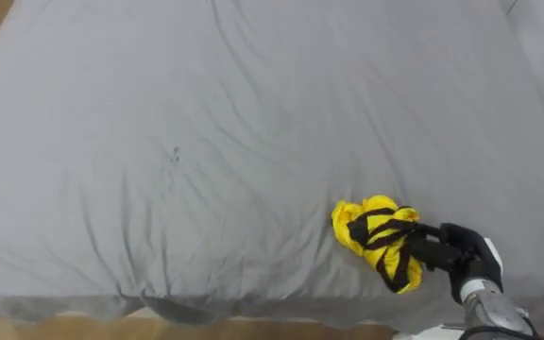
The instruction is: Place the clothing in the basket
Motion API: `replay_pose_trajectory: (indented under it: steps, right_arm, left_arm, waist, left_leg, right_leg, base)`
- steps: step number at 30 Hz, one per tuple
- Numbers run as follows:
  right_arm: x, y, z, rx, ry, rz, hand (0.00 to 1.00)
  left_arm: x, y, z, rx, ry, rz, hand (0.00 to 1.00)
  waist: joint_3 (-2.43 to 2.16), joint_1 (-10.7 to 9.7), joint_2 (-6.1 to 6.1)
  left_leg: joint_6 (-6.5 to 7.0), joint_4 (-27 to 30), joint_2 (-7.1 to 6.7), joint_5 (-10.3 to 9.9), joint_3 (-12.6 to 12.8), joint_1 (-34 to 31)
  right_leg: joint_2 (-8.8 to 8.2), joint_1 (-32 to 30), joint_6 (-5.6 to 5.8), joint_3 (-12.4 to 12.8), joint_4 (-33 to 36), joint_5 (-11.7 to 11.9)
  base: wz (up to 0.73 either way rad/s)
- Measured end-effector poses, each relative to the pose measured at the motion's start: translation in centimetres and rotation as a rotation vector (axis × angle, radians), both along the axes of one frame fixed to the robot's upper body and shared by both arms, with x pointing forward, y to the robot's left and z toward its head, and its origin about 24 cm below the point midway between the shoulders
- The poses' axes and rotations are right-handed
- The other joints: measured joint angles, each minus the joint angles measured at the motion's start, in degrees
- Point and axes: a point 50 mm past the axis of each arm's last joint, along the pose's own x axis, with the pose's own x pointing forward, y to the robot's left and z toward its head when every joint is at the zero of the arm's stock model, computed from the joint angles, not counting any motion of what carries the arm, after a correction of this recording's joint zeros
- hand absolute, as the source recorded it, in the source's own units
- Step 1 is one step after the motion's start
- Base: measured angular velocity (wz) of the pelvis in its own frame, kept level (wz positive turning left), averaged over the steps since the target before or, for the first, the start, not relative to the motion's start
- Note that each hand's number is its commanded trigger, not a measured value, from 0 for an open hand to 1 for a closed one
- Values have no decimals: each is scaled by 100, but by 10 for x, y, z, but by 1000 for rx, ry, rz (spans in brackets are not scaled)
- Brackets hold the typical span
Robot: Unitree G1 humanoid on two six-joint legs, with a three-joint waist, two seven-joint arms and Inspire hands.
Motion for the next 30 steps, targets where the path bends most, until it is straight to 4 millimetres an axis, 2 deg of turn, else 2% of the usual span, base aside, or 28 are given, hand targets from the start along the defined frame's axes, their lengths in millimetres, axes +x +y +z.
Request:
replay_pose_trajectory:
  steps: [3, 5, 7, 8, 13, 15, 18, 23, 27, 30]
  right_arm:
    - [0, -6, 8, 7, -42, -24, 100]
    - [3, -7, 19, 21, -99, -40, 100]
    - [11, -5, 38, 25, -191, -30, 100]
    - [12, -5, 42, 29, -207, -30, 100]
    - [15, -16, 60, 42, -291, -86, 100]
    - [14, -21, 64, 47, -308, -123, 100]
    - [13, -25, 66, 49, -318, -158, 100]
    - [-4, -30, 57, 30, -267, -176, 100]
    - [-15, -34, 48, 26, -210, -192, 100]
    - [-31, -44, 42, 17, -180, -240, 100]
  left_arm:
    - [-2, -1, 0, 11, 0, -14, 0]
    - [-2, -2, 0, 21, 7, -21, 0]
    - [-2, 0, 0, 35, 17, -16, 0]
    - [-2, 0, 0, 35, 20, -15, 0]
    - [2, 0, 1, 46, 18, -13, 0]
    - [2, 0, 1, 62, 28, -21, 0]
    - [0, 0, 0, 70, 48, -38, 0]
    - [-1, -1, -1, 81, 81, -77, 0]
    - [-8, -2, -2, 80, 126, -98, 0]
    - [-18, 0, -3, 81, 152, -92, 0]
  waist:
    - [-14, -102, -8]
    - [-20, -121, 5]
    - [-20, -256, 4]
    - [-20, -261, 3]
    - [-10, -459, 13]
    - [-6, -443, 11]
    - [-5, -555, 3]
    - [-24, -636, 59]
    - [2, -863, 103]
    - [13, -905, 114]
  left_leg:
    - [15, -78, -18, -21, 63, 347]
    - [16, -160, -20, -21, 88, 508]
    - [16, -192, -13, -23, 162, 633]
    - [15, -204, -9, -29, 205, 688]
    - [27, -206, 19, -194, 285, 976]
    - [23, -213, 60, -264, 425, 1040]
    - [20, -251, 79, -291, 601, 1135]
    - [-8, -265, 149, -413, 984, 1281]
    - [-20, -266, 180, -444, 1182, 1371]
    - [-51, -266, 200, -464, 1324, 1464]
  right_leg:
    - [-4, 303, 38, 97, -12, -15]
    - [1, 397, 46, 171, -15, -22]
    - [5, 487, 46, 249, -17, -22]
    - [5, 503, 46, 288, -15, -22]
    - [41, 732, 88, 451, -97, -50]
    - [79, 726, 91, 613, -81, -44]
    - [118, 758, 98, 792, -85, -16]
    - [160, 755, 101, 1130, -81, -13]
    - [191, 754, 103, 1384, -3, -13]
    - [208, 764, 103, 1530, -4, -13]
  base:
    - [-12]
    - [-19]
    - [-17]
    - [-23]
    - [-14]
    - [-38]
    - [-36]
    - [-40]
    - [-31]
    - [-29]
